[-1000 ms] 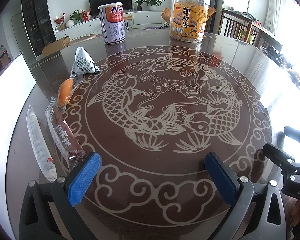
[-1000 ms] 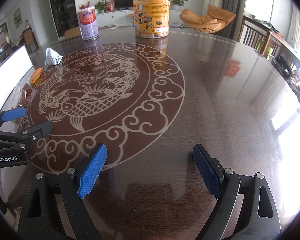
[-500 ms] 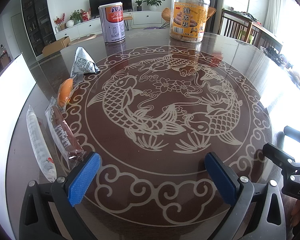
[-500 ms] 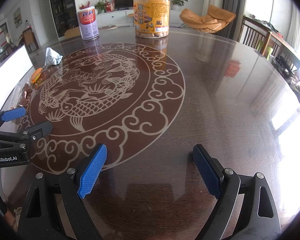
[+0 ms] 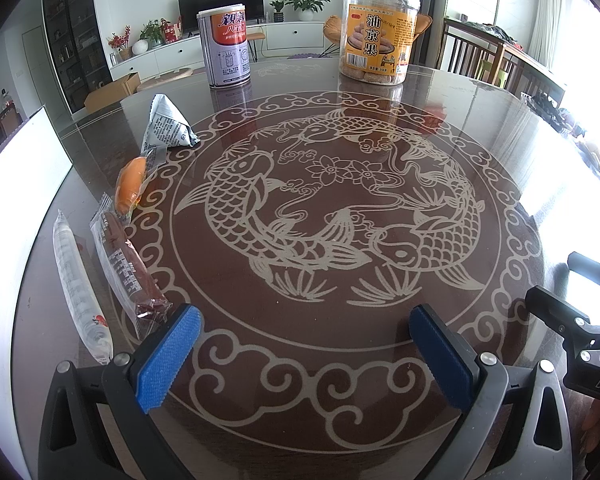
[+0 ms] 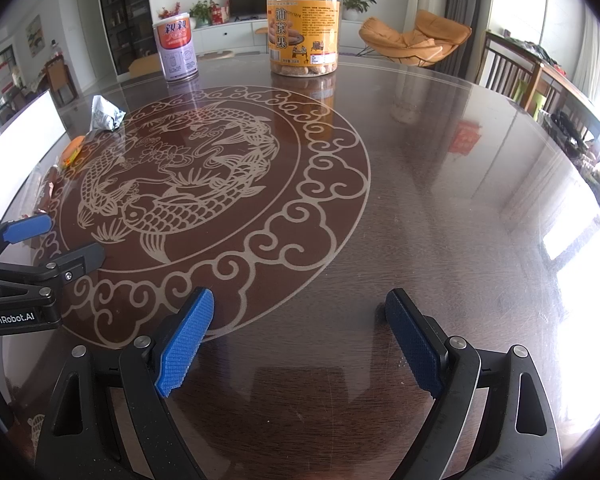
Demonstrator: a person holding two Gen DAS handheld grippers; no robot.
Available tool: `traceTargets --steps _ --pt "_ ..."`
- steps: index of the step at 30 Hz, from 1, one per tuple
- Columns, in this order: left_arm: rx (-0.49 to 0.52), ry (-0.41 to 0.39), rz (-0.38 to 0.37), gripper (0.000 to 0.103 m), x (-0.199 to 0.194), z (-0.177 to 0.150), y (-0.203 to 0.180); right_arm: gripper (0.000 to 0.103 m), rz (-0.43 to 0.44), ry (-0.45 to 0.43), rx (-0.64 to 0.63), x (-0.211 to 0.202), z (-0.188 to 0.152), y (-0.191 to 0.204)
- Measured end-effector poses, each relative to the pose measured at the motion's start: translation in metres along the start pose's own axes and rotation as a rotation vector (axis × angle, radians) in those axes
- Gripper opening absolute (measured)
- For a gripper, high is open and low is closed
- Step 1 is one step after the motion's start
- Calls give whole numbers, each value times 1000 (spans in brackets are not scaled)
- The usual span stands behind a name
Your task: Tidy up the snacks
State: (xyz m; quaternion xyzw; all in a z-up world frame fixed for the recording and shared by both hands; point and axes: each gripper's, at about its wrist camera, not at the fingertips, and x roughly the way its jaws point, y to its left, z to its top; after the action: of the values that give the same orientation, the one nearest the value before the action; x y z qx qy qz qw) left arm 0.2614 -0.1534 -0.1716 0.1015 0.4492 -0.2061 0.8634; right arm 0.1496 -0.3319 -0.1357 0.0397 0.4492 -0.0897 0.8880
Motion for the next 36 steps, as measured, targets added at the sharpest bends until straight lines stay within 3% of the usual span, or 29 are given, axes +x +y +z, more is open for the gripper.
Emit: traceTargets --steps 14,22,27,36 --pt "0 3 4 103 0 0 -1 90 0 0 0 0 0 0" --pt "-58 112 41 103 -20 -20 -14 90 -1 0 1 0 0 0" --pt "-32 176 18 103 -34 -39 -21 90 -1 0 1 0 0 0" --pt "-179 65 -76 103 -96 -67 44 91 -2 1 1 1 0 0"
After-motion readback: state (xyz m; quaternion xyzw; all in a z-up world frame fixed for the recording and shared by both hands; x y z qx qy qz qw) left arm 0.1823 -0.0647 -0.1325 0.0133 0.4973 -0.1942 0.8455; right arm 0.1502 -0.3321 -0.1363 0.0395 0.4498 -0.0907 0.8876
